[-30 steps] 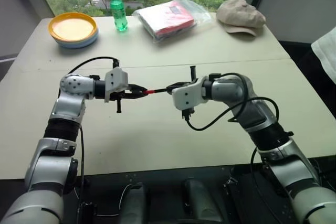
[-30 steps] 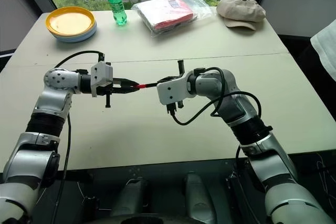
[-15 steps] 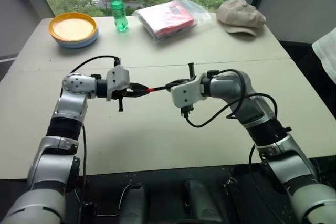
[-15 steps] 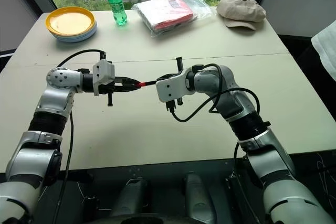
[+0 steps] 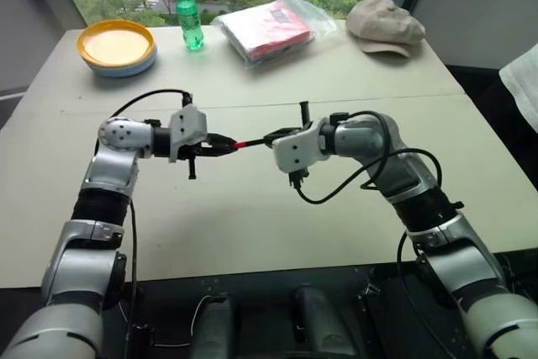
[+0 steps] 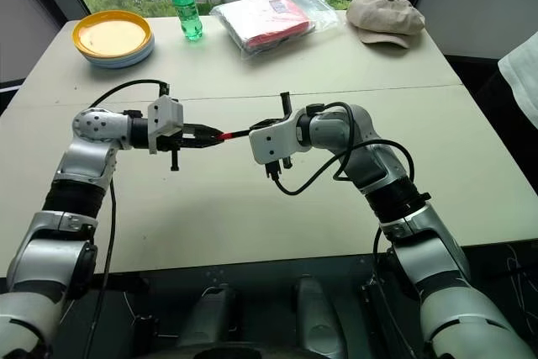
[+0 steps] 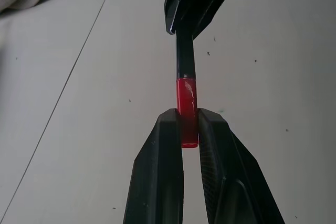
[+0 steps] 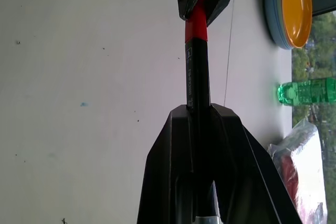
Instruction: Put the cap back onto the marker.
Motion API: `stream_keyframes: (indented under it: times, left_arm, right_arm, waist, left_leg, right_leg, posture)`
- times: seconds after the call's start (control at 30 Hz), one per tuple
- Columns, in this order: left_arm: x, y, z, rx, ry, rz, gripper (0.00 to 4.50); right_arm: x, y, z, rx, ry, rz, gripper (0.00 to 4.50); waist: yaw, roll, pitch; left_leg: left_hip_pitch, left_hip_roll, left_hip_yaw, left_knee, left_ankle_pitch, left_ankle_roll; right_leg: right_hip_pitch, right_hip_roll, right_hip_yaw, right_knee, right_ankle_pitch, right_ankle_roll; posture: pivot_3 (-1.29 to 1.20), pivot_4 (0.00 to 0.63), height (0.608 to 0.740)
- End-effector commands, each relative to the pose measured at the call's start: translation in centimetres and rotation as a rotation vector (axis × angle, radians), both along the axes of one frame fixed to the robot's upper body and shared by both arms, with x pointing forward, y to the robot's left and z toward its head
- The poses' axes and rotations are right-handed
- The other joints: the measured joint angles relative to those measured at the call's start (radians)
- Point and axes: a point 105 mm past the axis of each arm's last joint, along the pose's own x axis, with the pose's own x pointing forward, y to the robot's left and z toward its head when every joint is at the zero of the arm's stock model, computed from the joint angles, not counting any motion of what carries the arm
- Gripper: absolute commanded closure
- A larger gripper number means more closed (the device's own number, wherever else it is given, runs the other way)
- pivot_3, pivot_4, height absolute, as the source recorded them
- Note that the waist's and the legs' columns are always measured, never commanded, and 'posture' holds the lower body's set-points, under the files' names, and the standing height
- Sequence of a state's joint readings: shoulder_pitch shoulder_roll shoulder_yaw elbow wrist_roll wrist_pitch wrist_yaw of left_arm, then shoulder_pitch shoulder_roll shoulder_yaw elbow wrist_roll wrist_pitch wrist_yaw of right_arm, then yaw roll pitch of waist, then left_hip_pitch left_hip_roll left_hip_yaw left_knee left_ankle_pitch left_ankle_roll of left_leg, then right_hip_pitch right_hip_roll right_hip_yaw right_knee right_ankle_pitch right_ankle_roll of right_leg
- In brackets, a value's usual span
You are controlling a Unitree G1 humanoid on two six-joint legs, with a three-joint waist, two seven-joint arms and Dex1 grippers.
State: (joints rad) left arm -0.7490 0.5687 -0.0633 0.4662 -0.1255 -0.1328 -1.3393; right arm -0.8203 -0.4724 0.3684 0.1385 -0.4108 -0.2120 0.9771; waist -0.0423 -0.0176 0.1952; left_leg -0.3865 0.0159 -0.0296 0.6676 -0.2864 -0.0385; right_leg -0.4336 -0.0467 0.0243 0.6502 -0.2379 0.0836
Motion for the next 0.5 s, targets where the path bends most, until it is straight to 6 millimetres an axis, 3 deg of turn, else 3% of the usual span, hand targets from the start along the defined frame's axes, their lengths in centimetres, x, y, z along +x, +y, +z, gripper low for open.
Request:
stream_keyframes:
  times: [0.03, 0.2, 0.23, 0.37, 0.5]
  left_arm:
    - [-0.3, -0.6, 2.4, -0.056, -0.082, -0.012, 2.82]
    - [-0.9, 0.1, 2.3, -0.054, -0.081, 0.018, 0.3]
    - [-1.1, 0.3, 2.5, -0.063, -0.08, 0.028, 0.06]
    - [-1.8, 1.2, 2.7, -0.084, -0.082, 0.074, 0.06]
    - [-2.2, 1.5, 2.4, -0.121, -0.072, 0.128, 0.06]
  right_arm:
    - [-0.4, 0.7, 1.3, 0.014, -0.046, 0.066, 4.5]
    - [1.2, -1.9, 1.4, -0.016, -0.052, -0.005, 4.5]
    - [1.6, -2.6, 1.4, -0.024, -0.053, -0.026, 4.5]
    - [3.1, -5.7, 1.4, -0.041, -0.046, -0.127, 4.5]
    - [3.8, -8.9, 1.2, 0.043, 0.071, -0.273, 4.5]
  waist:
    - [0.0, 0.0, 0.0]
    - [0.0, 0.0, 0.0]
    - [0.0, 0.0, 0.0]
    - [0.0, 0.0, 0.0]
    - [0.0, 0.0, 0.0]
  left_leg:
    - [0.0, 0.0, 0.0, 0.0, 0.0, 0.0]
    - [0.0, 0.0, 0.0, 0.0, 0.0, 0.0]
    - [0.0, 0.0, 0.0, 0.0, 0.0, 0.0]
    - [0.0, 0.0, 0.0, 0.0, 0.0, 0.0]
    - [0.0, 0.0, 0.0, 0.0, 0.0, 0.0]
  right_leg:
    - [0.0, 0.0, 0.0, 0.0, 0.0, 0.0]
    - [0.0, 0.0, 0.0, 0.0, 0.0, 0.0]
    - [0.0, 0.0, 0.0, 0.0, 0.0, 0.0]
    - [0.0, 0.0, 0.0, 0.0, 0.0, 0.0]
    - [0.0, 0.0, 0.0, 0.0, 0.0, 0.0]
  posture:
    - [0.0, 0.15, 0.74]
    - [0.0, 0.15, 0.74]
    - [0.0, 0.15, 0.74]
    - [0.0, 0.15, 0.74]
    - [0.0, 0.15, 0.74]
